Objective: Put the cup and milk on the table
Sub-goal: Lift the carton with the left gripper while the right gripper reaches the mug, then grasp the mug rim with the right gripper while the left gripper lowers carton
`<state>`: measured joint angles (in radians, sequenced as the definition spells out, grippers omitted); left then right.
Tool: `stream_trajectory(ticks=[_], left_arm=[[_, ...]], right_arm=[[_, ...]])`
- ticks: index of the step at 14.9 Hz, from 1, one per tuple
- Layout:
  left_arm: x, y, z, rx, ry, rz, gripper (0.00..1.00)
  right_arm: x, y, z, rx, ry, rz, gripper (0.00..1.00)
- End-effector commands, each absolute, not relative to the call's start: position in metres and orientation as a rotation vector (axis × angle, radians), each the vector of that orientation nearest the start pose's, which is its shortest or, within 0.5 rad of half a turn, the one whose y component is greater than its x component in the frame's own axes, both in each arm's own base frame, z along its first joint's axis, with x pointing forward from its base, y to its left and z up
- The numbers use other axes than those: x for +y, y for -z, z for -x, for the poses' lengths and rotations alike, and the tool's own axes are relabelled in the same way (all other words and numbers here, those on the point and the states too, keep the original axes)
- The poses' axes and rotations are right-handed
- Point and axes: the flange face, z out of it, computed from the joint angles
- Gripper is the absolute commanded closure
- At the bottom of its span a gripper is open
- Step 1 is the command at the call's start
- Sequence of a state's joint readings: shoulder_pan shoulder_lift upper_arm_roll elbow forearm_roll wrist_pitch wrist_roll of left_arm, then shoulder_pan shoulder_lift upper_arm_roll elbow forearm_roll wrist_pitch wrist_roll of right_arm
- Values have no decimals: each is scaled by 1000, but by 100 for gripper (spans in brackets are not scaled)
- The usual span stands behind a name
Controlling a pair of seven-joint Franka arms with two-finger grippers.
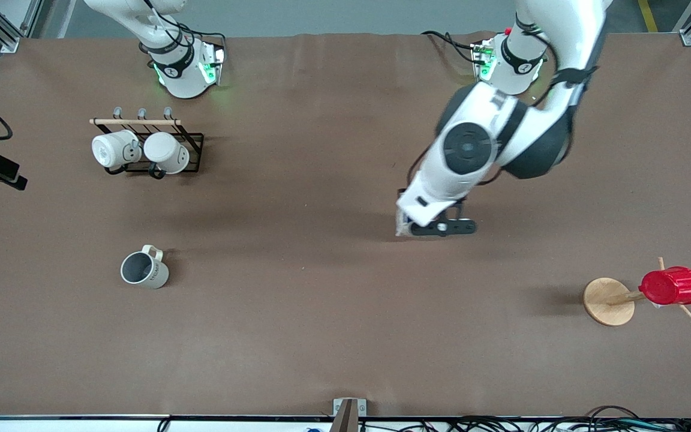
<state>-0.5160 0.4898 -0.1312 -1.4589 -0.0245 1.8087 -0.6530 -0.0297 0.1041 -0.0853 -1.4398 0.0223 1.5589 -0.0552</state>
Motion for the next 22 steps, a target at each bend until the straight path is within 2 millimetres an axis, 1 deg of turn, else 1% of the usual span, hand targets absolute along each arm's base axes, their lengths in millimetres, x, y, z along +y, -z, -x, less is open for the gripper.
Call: stream_trajectory(ticks=[1, 2, 3, 4, 5, 6, 7, 8, 9, 11, 12, 14, 17, 18, 19, 20, 21, 22], left_arm=[[-443, -373, -543, -66, -278, 3098, 90], [-454, -363, -535, -50, -292, 3087, 90], [-457, -357, -533, -61, -296, 3081, 90], [-459, -356, -533, -72, -289, 3085, 89], [-459, -354, -534, -75, -287, 3086, 89], [-459, -351, -533, -77, -291, 3084, 89], [-462, -346, -532, -73, -296, 3080, 89], [-465, -344, -531, -67, -292, 3084, 89], [-466, -340, -530, -67, -289, 3089, 89], [-474, -328, -528, -55, -285, 3097, 88], [-478, -323, -527, -48, -279, 3104, 88], [-486, -317, -522, -34, -276, 3108, 87], [-489, -314, -520, -36, -279, 3107, 86], [-490, -314, -519, -36, -279, 3107, 85], [-496, -314, -513, -17, -281, 3105, 85], [-496, -313, -512, -14, -282, 3103, 85], [-497, -313, -511, -12, -282, 3103, 85], [-497, -313, -511, -13, -284, 3104, 85]], right_arm=[[-64, -626, -580, 87, 32, 3120, 0], [-64, -626, -580, 87, 35, 3120, 0], [-64, -627, -580, 87, 39, 3120, 0], [-66, -625, -584, 93, 63, 3120, 0], [-68, -614, -597, 94, 94, 3125, 0], [-76, -599, -609, 109, 118, 3127, 0], [-83, -583, -620, 125, 126, 3128, 0], [-86, -560, -633, 128, 114, 3131, 0], [-88, -541, -644, 131, 111, 3133, 0], [-88, -498, -663, 127, 77, 3140, 0], [-90, -478, -668, 114, 38, 3142, 0], [-92, -428, -678, 105, -58, 3139, 0], [-90, -369, -692, 106, -97, 3126, 0], [-85, -353, -695, 113, -107, 3106, 0], [-78, -343, -695, 104, -129, 3098, 0], [-73, -336, -694, 91, -144, 3098, 0], [-71, -322, -696, 85, -144, 3100, 0], [-69, -303, -695, 62, -161, 3100, 0]])
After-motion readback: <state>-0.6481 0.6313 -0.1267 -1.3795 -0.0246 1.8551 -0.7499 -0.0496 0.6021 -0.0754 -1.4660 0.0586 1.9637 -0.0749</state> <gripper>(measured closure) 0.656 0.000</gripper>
